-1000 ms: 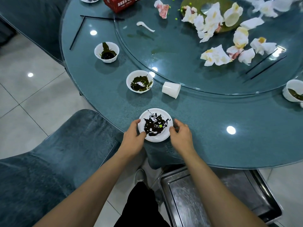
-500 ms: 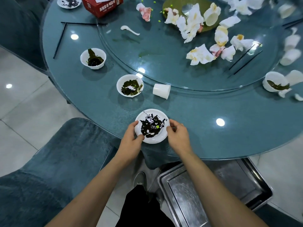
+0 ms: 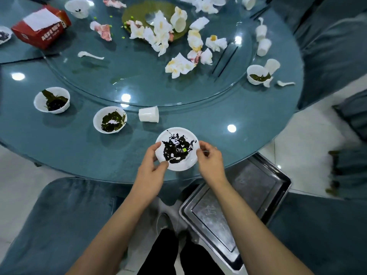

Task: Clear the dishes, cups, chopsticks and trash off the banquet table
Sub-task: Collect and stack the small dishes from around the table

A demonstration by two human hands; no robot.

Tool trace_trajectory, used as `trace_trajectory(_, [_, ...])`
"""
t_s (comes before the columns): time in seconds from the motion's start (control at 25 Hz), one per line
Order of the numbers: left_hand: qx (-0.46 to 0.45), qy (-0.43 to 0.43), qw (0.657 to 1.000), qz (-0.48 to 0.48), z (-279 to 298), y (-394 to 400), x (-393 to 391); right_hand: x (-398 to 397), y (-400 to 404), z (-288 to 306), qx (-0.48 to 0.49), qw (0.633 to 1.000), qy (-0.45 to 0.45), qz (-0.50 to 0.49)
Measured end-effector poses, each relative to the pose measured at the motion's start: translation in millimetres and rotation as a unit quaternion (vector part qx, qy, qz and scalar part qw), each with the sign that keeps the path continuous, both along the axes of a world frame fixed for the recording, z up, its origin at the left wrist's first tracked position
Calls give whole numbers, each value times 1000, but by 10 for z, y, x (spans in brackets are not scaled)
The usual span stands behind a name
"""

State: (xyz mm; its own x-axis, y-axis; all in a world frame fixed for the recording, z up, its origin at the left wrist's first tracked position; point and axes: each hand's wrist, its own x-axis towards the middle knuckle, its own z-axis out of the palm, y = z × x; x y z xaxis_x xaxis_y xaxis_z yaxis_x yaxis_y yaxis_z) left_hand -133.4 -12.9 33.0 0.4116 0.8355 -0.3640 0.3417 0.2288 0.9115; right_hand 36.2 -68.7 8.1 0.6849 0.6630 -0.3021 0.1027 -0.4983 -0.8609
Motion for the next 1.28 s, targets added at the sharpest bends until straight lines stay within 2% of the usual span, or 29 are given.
trace_trajectory(0.28, [22,-11,998,-56,94,-272,275,204,-541,213,4,997,-25,-70])
trace_trajectory(0.6, [50,-24,998,-22,263,-815,118,121,-995,331,49,997,-19,-64])
trace_trajectory(1.04, [67,-32,991,115,597,-1979,-785,-635,-1685,627,109,993,2,50])
trace_trajectory(1.28, [83,-11,979,185,787,-2339,-1430,-1219,-1753,800,129,984,14,125])
